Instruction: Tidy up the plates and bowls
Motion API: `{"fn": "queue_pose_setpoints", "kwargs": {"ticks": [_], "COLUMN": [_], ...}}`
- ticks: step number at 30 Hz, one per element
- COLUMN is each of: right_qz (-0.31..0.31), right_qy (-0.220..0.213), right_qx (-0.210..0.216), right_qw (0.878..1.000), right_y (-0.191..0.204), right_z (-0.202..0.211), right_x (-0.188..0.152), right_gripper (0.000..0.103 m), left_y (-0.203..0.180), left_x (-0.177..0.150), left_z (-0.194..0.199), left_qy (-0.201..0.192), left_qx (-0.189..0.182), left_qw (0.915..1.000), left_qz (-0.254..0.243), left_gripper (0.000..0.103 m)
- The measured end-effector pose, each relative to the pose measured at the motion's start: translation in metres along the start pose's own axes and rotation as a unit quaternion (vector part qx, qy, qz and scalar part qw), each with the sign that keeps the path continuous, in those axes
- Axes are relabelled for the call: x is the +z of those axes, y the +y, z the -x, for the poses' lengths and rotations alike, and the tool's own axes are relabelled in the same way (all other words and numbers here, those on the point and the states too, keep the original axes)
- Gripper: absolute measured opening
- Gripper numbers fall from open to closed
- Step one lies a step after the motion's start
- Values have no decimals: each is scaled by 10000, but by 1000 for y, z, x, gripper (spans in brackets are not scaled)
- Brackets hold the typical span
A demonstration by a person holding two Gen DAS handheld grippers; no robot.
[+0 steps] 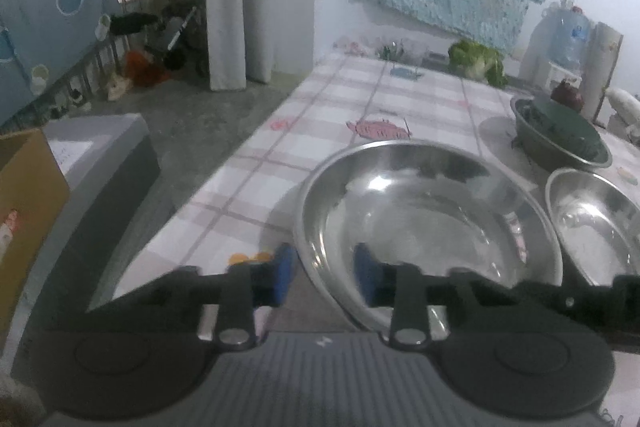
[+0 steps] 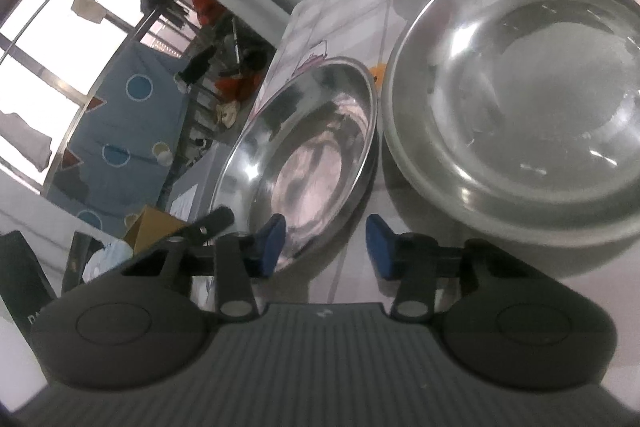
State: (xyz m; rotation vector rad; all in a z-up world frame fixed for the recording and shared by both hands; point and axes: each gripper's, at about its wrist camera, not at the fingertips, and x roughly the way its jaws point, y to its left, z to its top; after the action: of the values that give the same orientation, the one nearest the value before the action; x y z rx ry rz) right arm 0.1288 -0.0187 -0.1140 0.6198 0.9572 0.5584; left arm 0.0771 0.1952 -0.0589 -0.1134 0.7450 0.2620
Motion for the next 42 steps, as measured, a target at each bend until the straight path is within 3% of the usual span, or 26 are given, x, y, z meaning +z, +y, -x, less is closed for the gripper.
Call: {"fn": "queue_pose_setpoints", "kwargs": {"ticks": [2,3,7,24,30,33,37,42], "right_qz": [-19,10,42,229,445,476,676,837], "right_qy": [5,12,-6,365,466,444,338,235], "right_qx": [-9,-39,-5,192,153,163,137,-32], "right_qw": [10000,10000,10000,9989,9978,9977,9970,9962], "right_y": [-2,-2,-6,-23,-29,-33,-32,-31], "right_z": [-6,-8,-11,38,65,75,87,91], "right_x": [1,1,6,-25,-39,-44,-45,-43], "right_gripper": [32,26,22,21,21,23,24,26], "left_y": [0,1,4,6,7,6,9,9], "left_x": [-1,-2,-6,-60,-83,-85,-80,-72], "left_z": [-2,-3,-1,70,93,99,99,91], "left_qy": [47,62,203,517,594,533,456,456], "left_qx": [58,85,-23,-572,-1036,-1024,-961,-876], "left_qw": [10000,9999,9997,9965,9916,9921,9925,9925], "left_qz": [-6,6,99,306,501,488,594,714], "left_gripper": [20,19,18,21,23,26,54,58]}}
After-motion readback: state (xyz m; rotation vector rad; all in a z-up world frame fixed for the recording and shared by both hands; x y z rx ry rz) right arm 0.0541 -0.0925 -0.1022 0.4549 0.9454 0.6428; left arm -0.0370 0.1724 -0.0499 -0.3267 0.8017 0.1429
